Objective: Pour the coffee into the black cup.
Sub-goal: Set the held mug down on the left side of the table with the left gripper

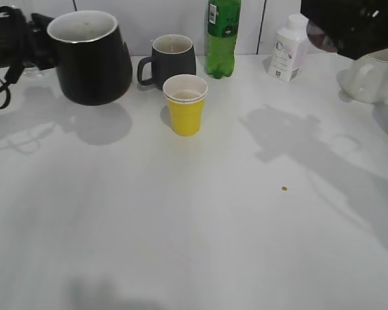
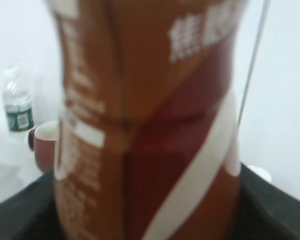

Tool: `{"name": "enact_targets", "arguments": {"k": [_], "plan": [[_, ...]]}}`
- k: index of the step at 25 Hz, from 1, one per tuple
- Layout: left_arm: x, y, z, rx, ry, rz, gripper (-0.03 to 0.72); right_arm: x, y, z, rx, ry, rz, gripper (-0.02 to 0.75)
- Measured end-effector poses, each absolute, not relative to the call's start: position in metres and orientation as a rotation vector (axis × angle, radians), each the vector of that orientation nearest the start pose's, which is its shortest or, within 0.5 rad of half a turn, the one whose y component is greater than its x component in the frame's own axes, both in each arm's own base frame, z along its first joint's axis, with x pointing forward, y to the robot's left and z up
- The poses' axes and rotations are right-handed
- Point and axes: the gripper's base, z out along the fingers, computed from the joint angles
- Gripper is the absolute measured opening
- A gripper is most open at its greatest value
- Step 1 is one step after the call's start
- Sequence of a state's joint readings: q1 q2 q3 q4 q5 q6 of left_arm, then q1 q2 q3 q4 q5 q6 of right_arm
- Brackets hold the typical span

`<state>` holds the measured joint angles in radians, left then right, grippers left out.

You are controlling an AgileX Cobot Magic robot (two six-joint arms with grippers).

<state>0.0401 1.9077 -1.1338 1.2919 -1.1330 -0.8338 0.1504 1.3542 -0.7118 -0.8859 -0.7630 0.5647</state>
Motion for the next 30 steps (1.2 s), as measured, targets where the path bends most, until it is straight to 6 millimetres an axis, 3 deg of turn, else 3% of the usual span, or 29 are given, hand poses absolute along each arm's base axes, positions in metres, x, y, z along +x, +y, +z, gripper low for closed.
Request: {"name": "enact_targets", "arguments": {"k": [8,17,30], "plan": [[0.378,-0.026,0.201,0.705,1.608,-0.656,0.039,0.274,0.081,0.298,-0.467,1.471,0.465,0.533],[0.375,-0.011,0.182,0.551,1.617,-0.425,0.039,0.275,0.081,0.298,-0.453,1.476,0.465,0.533],[0.389,-0.001,0.136,0.386,1.629,-0.335,0.039,0.275,0.080,0.297,-0.449,1.483,0.461,0.533]]}}
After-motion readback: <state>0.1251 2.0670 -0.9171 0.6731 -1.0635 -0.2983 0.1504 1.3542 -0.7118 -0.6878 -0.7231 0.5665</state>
